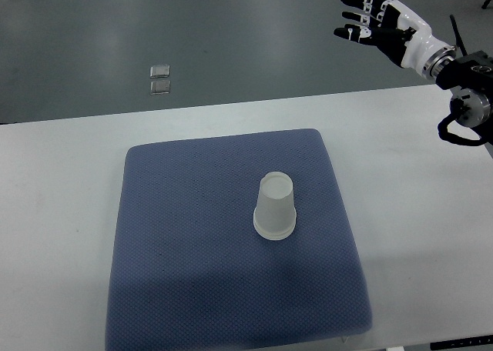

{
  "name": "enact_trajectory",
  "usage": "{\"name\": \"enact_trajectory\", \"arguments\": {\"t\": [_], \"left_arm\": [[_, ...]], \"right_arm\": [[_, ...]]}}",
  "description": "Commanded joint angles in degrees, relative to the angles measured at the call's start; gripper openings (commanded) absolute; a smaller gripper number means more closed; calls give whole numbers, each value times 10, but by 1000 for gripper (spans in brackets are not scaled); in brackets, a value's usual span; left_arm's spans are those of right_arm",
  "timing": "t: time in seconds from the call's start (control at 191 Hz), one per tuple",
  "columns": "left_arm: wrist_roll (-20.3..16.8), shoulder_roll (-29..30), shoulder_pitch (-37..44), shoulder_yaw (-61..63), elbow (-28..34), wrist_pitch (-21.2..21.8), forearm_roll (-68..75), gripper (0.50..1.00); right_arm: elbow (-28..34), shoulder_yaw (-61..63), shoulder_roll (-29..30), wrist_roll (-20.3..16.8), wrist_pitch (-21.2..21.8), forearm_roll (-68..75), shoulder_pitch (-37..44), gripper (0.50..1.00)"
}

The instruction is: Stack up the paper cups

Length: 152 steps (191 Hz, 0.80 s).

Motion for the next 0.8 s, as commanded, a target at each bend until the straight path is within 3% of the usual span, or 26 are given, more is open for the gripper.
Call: {"name": "enact_trajectory", "arguments": {"t": [0.0,0.315,0.525,0.792], "left_arm": [[0,0,0,0,0,0,0,1000],[0,0,0,1,0,0,0,1000],[0,0,0,0,0,0,0,1000],[0,0,0,1,0,0,0,1000]], "right_arm": [[0,1,2,0,-20,88,-6,913],[-1,69,35,0,-57,265,-33,913],[-2,161,77,1,-90,275,-76,915],[-4,199,109,1,-91,260,-105,913]]}}
